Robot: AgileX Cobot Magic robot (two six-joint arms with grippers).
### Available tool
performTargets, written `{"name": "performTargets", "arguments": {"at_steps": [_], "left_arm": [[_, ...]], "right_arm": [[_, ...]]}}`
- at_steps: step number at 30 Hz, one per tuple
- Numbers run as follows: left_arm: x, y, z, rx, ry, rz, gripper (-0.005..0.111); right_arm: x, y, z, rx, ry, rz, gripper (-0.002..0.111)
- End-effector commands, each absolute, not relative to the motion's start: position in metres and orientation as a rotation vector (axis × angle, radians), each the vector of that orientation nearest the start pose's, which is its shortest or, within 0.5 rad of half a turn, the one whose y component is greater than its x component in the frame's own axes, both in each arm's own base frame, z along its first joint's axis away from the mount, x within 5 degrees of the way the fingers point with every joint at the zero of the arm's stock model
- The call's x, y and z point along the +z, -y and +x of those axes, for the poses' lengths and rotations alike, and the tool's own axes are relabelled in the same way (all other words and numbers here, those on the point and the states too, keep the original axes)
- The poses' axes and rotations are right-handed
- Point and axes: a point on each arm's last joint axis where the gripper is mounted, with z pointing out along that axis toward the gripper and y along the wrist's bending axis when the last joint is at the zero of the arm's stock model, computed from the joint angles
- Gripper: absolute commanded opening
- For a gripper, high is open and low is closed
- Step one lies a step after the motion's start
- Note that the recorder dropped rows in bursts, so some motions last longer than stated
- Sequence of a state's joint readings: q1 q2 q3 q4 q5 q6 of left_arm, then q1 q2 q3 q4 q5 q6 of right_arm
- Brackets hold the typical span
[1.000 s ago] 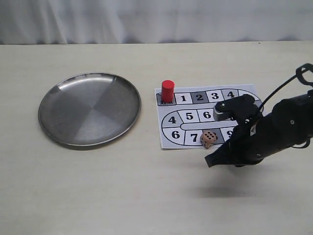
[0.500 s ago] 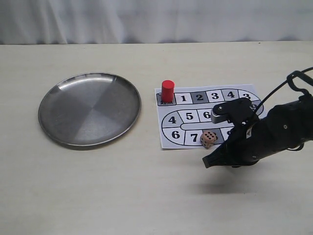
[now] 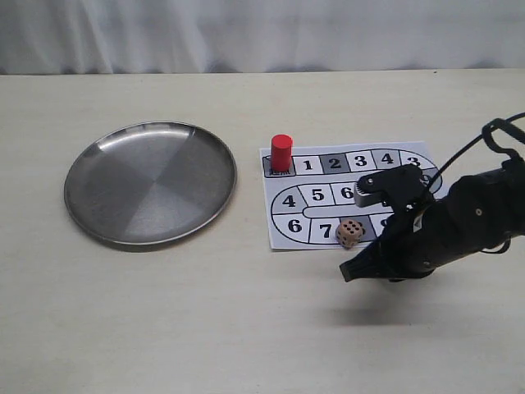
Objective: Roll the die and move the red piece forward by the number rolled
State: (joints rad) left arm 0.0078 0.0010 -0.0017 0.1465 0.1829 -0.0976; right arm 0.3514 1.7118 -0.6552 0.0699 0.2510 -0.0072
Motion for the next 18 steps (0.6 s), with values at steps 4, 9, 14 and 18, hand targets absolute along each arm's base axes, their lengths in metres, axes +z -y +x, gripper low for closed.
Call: {"name": "performTargets", "arguments": {"at_steps": [4, 9, 14, 18], "left_arm": [[0.198, -0.002, 0.056, 0.053, -1.655, 0.018, 0.0], [0.198, -0.002, 0.056, 0.053, -1.655, 0.018, 0.0], [0.198, -0.002, 0.056, 0.053, -1.655, 0.018, 0.0], [0.198, -0.002, 0.056, 0.053, -1.655, 0.018, 0.0]], "right_arm": [[0.154, -0.1, 0.258, 0.189, -2.762, -0.351, 0.005], [0.199, -0.108, 0.277, 0.249, -2.62, -0.319, 0.005], [0.229, -0.124, 0.301, 0.28, -2.506, -0.375, 0.015], [0.229, -0.152, 0.319, 0.28, -2.474, -0.479, 0.041]]}}
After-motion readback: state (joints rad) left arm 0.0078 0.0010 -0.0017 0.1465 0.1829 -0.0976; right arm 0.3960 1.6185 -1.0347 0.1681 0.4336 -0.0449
